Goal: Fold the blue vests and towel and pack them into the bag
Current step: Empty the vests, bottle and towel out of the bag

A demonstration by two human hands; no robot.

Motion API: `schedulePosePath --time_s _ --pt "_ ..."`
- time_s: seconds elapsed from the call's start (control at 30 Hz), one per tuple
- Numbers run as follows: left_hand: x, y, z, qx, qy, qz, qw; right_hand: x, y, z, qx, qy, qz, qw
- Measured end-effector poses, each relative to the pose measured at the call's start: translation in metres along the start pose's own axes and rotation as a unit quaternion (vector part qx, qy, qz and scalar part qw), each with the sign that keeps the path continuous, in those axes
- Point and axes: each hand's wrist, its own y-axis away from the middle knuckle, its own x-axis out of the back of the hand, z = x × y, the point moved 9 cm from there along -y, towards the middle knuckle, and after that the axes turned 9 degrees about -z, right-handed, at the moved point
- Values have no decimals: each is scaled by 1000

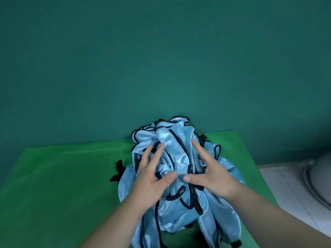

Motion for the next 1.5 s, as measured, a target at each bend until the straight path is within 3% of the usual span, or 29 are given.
schedulePosePath --time_s 0.13,0.33,0.5,0.73,1.03,1.23,1.5 --pt "-9 32 46 15 -40 35 998 23 42 -13 3 2 17 1000" --pt "-82 72 136 -71 -63 1 996 68 138 0 0 -15 56 998" --pt "-190 88 191 -103 -90 -65 988 124 245 57 -10 -50 105 993" --pt "-398 119 220 -98 -64 -235 965 189 433 197 -121 -108 206 965" --pt "-633 183 155 -18 -121 -445 887 182 642 390 -250 -181 294 905" --pt "-747 205 83 31 -194 -494 847 149 725 497 -297 -238 337 861" --pt "-826 211 -57 124 -327 -502 791 89 764 621 -378 -233 297 846"
